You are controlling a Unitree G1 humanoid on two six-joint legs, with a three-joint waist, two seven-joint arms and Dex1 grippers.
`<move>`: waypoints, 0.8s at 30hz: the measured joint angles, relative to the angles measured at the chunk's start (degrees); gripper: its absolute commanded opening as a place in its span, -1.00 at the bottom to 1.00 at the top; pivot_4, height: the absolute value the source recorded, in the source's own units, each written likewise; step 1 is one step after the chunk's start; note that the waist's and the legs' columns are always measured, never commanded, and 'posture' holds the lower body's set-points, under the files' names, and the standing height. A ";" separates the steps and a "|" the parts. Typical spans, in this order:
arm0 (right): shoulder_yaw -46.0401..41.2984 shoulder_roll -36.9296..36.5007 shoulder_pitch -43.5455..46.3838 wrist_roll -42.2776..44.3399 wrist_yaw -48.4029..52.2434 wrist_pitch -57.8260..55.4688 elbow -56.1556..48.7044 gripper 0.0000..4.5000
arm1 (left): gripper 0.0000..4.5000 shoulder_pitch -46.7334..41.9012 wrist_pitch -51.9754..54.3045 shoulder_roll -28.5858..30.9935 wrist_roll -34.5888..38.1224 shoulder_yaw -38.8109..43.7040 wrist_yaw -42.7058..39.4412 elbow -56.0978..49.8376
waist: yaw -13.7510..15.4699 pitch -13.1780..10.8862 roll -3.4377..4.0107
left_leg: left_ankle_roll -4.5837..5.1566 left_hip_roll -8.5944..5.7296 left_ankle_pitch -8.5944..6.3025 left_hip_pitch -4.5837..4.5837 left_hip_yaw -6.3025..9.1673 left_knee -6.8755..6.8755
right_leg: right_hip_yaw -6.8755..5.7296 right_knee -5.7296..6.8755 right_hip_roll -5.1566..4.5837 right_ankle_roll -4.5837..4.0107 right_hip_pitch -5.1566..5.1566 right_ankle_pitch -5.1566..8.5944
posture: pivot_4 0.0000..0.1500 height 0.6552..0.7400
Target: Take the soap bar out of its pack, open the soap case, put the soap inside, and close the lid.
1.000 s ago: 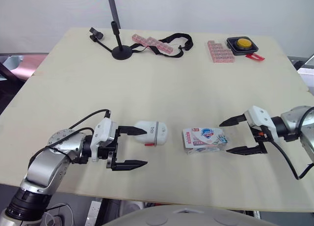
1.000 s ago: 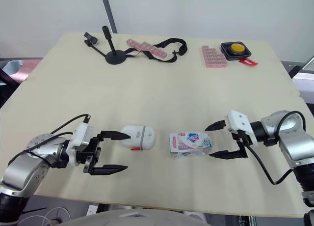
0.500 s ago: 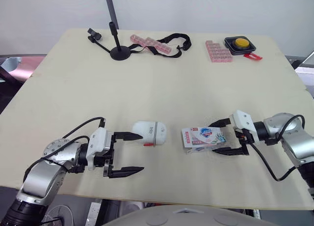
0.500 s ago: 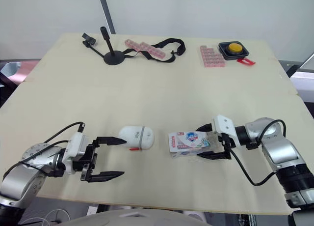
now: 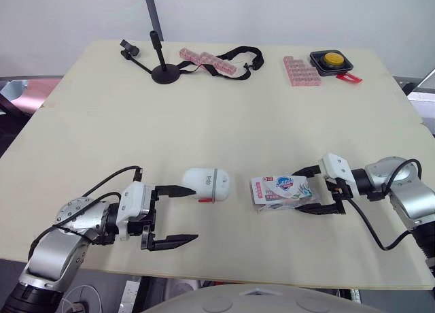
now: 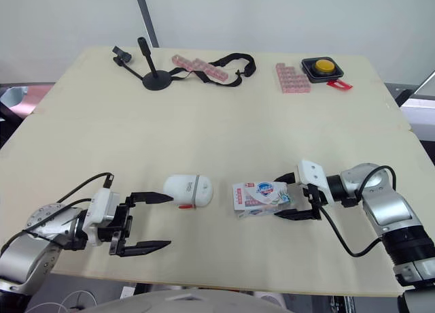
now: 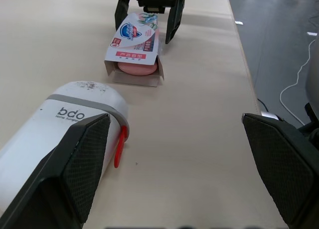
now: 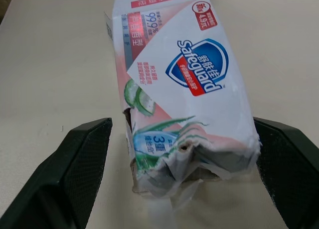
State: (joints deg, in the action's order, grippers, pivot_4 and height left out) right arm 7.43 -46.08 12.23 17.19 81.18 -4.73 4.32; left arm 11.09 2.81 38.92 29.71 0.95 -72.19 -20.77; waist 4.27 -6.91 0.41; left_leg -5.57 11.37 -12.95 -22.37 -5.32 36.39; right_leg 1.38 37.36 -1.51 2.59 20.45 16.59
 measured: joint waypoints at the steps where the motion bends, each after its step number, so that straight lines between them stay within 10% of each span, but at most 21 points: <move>1: 0.00 0.00 0.00 -0.01 0.02 0.15 0.08 0.34 | 1.00 0.01 -0.04 0.00 -0.01 0.01 0.02 0.06 | 0.00 0.00 0.00 | 0.00 0.00 0.00 0.00 0.00 0.00 | 0.00 0.00 0.00 0.00 0.00 0.00 | 1.00 0.97; 24: -0.05 0.00 0.11 0.00 0.38 1.67 1.43 0.21 | 1.00 -0.12 -0.10 -0.40 -0.56 -0.48 1.96 0.23 | 0.02 0.02 0.00 | 0.02 0.00 0.01 0.02 -0.01 0.03 | 0.02 0.04 0.00 0.00 0.00 0.00 | 1.00 0.97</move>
State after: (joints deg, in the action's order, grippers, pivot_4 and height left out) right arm 7.37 -46.08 12.33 17.19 81.56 -3.06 5.75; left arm 10.97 2.71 38.51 29.15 0.47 -70.23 -20.55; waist 4.28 -6.88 0.42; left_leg -5.55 11.37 -12.94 -22.35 -5.33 36.42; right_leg 1.40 37.40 -1.51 2.59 20.44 16.59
